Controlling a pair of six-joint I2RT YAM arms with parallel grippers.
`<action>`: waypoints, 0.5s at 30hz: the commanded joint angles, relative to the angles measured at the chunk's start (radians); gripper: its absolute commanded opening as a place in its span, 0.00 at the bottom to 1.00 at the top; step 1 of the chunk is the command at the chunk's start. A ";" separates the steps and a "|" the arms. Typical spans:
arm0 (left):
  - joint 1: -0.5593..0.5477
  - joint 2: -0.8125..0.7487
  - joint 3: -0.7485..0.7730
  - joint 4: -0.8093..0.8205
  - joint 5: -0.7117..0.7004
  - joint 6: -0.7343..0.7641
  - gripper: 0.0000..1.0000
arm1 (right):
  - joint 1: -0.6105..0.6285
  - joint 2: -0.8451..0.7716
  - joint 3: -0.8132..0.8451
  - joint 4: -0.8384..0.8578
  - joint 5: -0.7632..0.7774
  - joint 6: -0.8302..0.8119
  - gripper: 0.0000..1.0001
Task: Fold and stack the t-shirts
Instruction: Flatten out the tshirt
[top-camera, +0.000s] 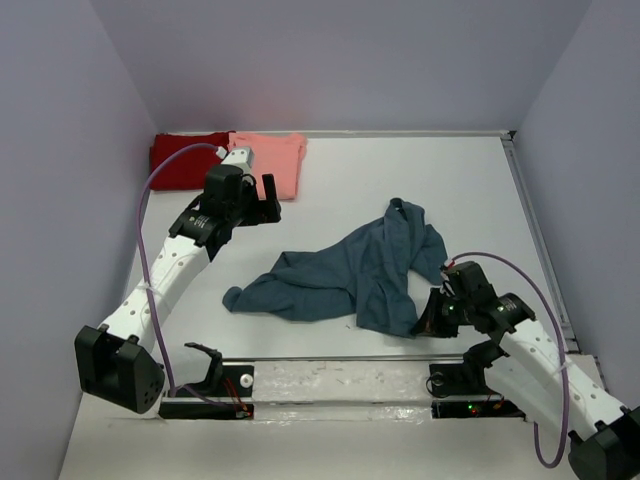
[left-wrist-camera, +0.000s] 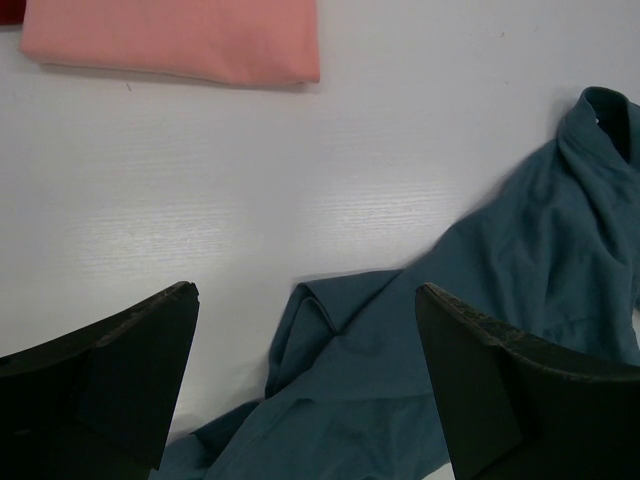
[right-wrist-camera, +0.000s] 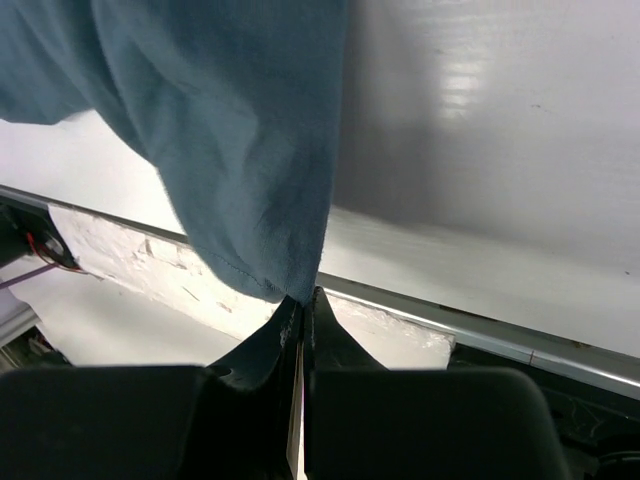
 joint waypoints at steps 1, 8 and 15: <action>0.004 0.003 0.013 0.009 0.004 0.017 0.99 | 0.000 0.017 0.043 0.019 0.016 -0.009 0.00; 0.004 0.006 0.011 0.007 0.004 0.015 0.99 | 0.000 0.015 0.014 0.074 0.018 0.000 0.00; 0.004 0.012 0.013 0.007 0.004 0.015 0.99 | 0.000 0.131 0.255 0.132 0.087 -0.039 0.00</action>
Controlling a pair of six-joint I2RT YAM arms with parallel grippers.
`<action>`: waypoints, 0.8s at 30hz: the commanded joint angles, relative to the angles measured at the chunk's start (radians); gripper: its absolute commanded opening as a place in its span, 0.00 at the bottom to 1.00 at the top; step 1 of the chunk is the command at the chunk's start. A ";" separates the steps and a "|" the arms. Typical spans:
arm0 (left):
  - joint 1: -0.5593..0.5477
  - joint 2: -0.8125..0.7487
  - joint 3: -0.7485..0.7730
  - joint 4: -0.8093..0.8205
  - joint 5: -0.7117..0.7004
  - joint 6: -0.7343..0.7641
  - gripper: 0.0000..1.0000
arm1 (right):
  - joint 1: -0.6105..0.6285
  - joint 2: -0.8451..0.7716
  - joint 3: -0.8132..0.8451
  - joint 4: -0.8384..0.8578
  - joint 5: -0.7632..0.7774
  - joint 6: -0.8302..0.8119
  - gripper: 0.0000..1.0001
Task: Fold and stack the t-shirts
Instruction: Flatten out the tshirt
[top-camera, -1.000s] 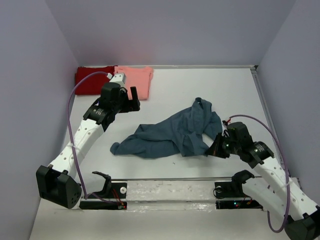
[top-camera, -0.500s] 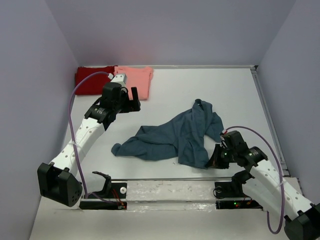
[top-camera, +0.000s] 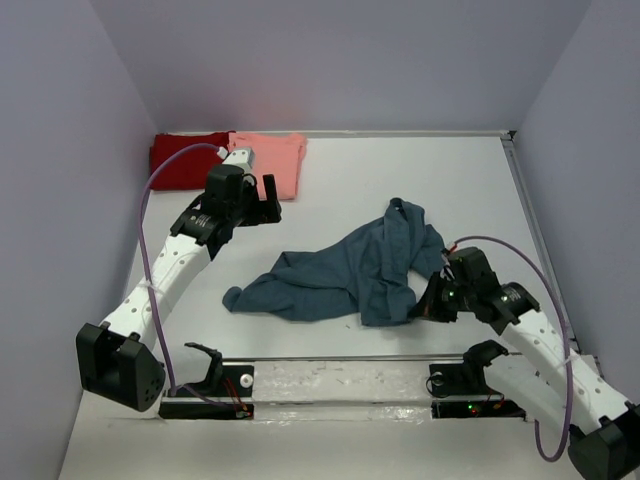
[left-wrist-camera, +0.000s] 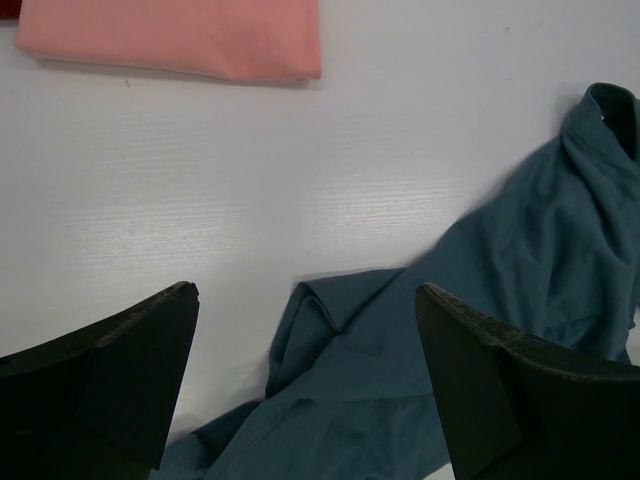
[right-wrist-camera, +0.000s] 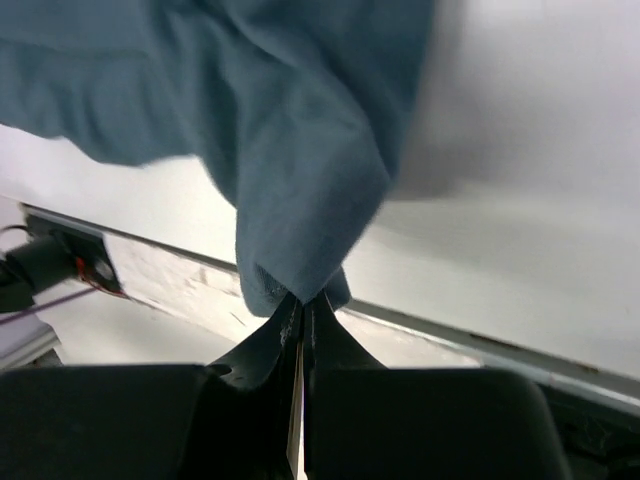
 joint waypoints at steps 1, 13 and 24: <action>0.004 0.003 0.013 0.007 0.004 0.017 0.99 | 0.000 0.116 0.173 0.120 0.041 -0.050 0.00; 0.004 0.044 0.011 0.006 0.111 0.023 0.99 | 0.000 0.631 0.763 0.140 0.220 -0.228 0.00; -0.007 0.066 0.002 0.009 0.159 0.028 0.99 | -0.190 1.021 1.374 0.006 0.173 -0.310 0.00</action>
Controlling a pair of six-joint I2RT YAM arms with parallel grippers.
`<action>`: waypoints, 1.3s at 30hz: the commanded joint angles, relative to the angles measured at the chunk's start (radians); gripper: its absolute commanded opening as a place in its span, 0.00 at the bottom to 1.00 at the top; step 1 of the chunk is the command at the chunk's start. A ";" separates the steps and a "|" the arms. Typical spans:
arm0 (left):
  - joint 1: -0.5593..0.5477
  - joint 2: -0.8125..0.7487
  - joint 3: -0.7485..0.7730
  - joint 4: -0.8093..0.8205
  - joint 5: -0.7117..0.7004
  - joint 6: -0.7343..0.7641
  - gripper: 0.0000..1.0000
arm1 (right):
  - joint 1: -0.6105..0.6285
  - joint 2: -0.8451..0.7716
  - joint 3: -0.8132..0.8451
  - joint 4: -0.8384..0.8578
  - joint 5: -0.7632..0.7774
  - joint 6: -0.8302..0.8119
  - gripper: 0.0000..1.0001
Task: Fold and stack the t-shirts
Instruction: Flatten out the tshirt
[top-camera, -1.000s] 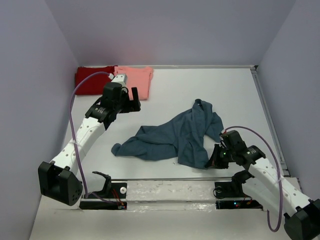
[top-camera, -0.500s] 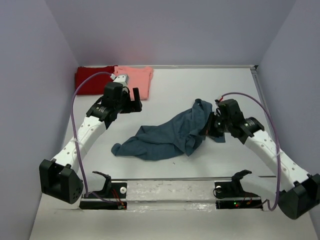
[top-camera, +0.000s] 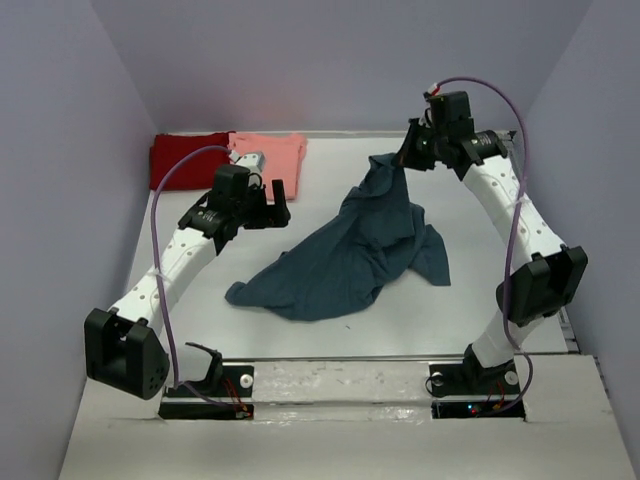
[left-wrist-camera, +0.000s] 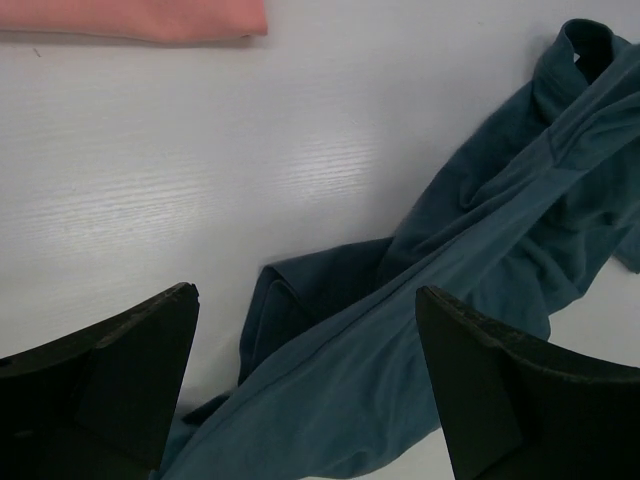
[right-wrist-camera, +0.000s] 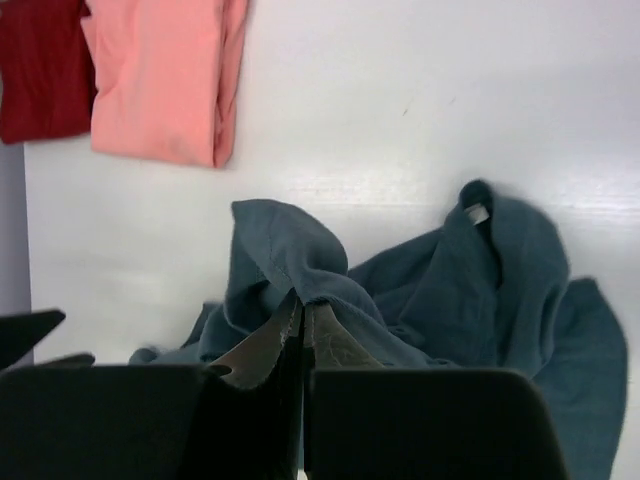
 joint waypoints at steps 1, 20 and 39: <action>-0.009 0.007 0.002 0.010 0.050 0.021 0.99 | -0.070 0.079 0.224 -0.063 -0.013 -0.064 0.00; -0.075 0.197 0.022 -0.035 0.044 0.041 0.99 | -0.193 0.268 0.526 -0.204 -0.091 -0.125 0.00; -0.071 0.405 0.232 -0.062 -0.141 0.156 0.99 | -0.193 0.116 0.256 -0.125 -0.183 -0.148 0.00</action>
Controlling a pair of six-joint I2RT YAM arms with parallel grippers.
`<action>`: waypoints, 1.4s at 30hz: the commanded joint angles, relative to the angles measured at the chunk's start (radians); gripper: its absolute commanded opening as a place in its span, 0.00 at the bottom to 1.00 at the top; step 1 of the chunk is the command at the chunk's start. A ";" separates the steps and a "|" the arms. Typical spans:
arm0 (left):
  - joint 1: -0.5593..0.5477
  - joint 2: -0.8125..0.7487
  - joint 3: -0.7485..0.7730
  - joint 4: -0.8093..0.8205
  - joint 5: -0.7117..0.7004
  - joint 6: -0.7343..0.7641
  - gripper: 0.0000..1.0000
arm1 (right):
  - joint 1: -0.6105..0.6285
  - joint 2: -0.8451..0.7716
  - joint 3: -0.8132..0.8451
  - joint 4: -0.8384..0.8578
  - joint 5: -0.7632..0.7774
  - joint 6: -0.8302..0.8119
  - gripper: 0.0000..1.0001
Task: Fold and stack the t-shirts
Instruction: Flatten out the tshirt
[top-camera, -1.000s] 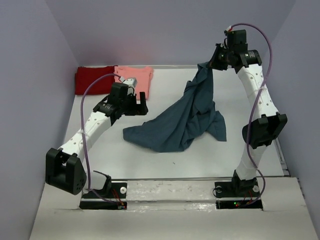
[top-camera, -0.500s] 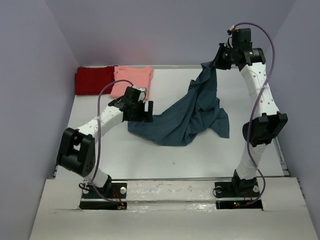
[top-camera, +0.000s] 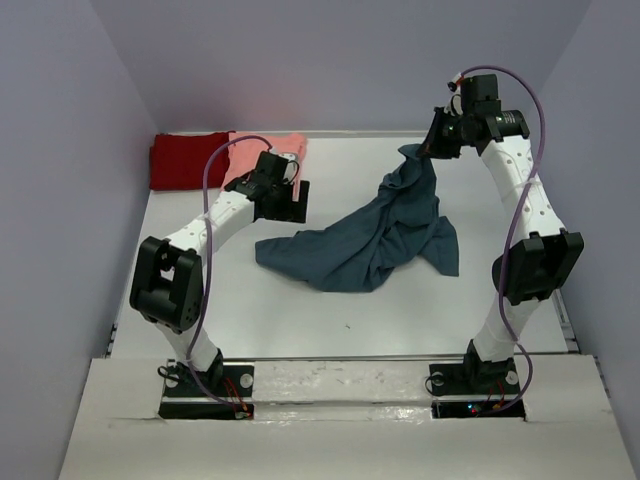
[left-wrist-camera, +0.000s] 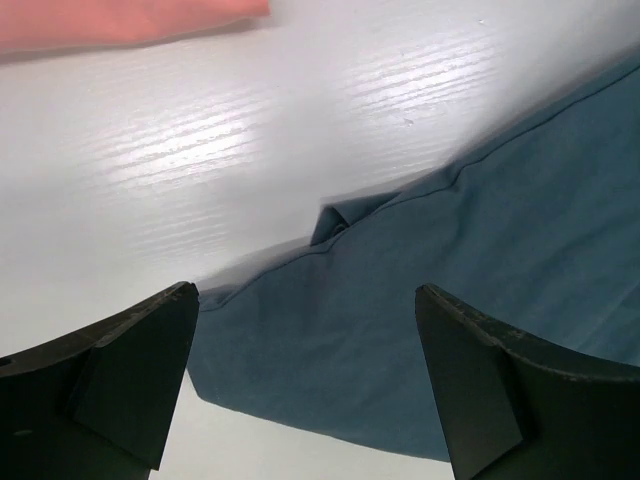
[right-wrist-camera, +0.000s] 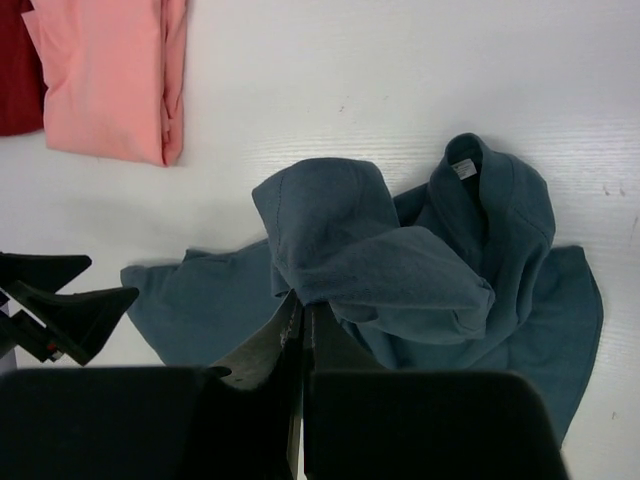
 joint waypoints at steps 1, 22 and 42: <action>0.005 0.005 0.001 -0.005 -0.057 0.065 0.99 | -0.003 -0.056 -0.004 0.065 -0.046 -0.025 0.00; 0.012 0.139 -0.021 0.040 0.216 0.119 0.99 | -0.003 -0.074 -0.005 0.068 -0.084 -0.042 0.00; 0.012 0.186 -0.005 0.009 0.215 0.117 0.25 | -0.003 -0.076 -0.014 0.070 -0.081 -0.043 0.00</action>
